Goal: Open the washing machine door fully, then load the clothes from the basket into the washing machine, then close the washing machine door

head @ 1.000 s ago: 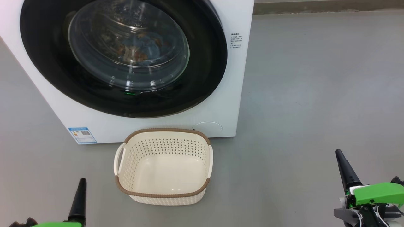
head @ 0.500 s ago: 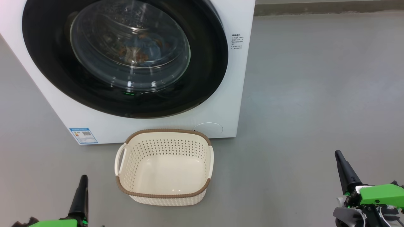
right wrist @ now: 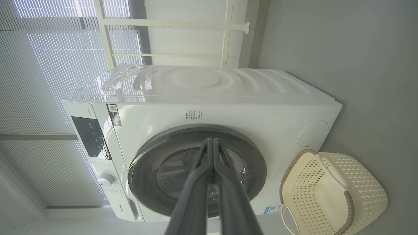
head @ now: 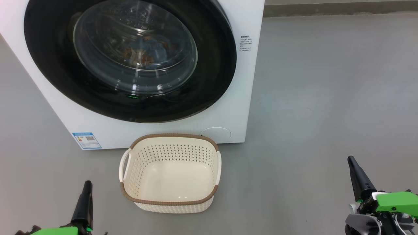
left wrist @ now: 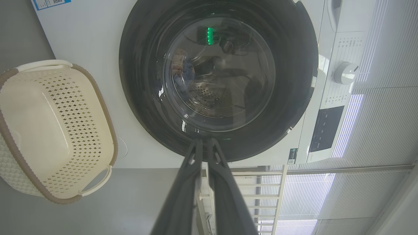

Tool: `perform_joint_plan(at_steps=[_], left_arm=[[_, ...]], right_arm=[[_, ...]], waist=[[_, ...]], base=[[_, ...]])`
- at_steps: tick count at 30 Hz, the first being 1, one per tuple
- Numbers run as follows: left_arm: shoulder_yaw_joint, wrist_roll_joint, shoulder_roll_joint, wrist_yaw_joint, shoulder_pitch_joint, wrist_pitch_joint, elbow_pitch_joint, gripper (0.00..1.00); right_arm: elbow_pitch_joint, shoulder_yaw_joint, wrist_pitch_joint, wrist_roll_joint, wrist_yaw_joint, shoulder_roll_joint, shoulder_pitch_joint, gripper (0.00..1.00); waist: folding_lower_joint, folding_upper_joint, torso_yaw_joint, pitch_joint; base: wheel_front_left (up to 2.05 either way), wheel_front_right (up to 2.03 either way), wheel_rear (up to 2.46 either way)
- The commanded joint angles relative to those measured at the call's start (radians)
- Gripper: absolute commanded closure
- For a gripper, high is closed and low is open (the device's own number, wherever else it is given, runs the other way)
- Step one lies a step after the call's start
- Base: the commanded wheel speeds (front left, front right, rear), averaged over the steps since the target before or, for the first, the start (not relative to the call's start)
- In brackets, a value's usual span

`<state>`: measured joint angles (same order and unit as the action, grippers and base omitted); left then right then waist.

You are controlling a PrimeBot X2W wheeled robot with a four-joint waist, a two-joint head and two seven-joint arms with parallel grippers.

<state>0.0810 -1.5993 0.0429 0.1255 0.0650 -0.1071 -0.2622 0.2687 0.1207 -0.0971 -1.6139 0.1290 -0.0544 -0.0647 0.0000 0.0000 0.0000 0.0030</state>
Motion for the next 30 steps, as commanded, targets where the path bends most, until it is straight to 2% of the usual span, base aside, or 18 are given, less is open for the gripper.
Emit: perform_joint_plan(at_steps=[1, 30], left_arm=[[0.034, -0.008, 0.008, 0.005, 0.043, -0.007, 0.017, 1.0], [0.034, -0.008, 0.007, 0.005, 0.043, -0.007, 0.017, 1.0]], right_arm=[[-0.025, -0.018, -0.007, -0.004, 0.002, -0.004, -0.042, 1.0], [-0.024, -0.014, -0.011, 0.0, 0.002, -0.001, -0.043, 1.0]], waist=[[0.0, 0.0, 0.0, 0.0], [0.0, 0.0, 0.0, 0.0]], base=[[0.0, 0.0, 0.0], [0.0, 0.0, 0.0]])
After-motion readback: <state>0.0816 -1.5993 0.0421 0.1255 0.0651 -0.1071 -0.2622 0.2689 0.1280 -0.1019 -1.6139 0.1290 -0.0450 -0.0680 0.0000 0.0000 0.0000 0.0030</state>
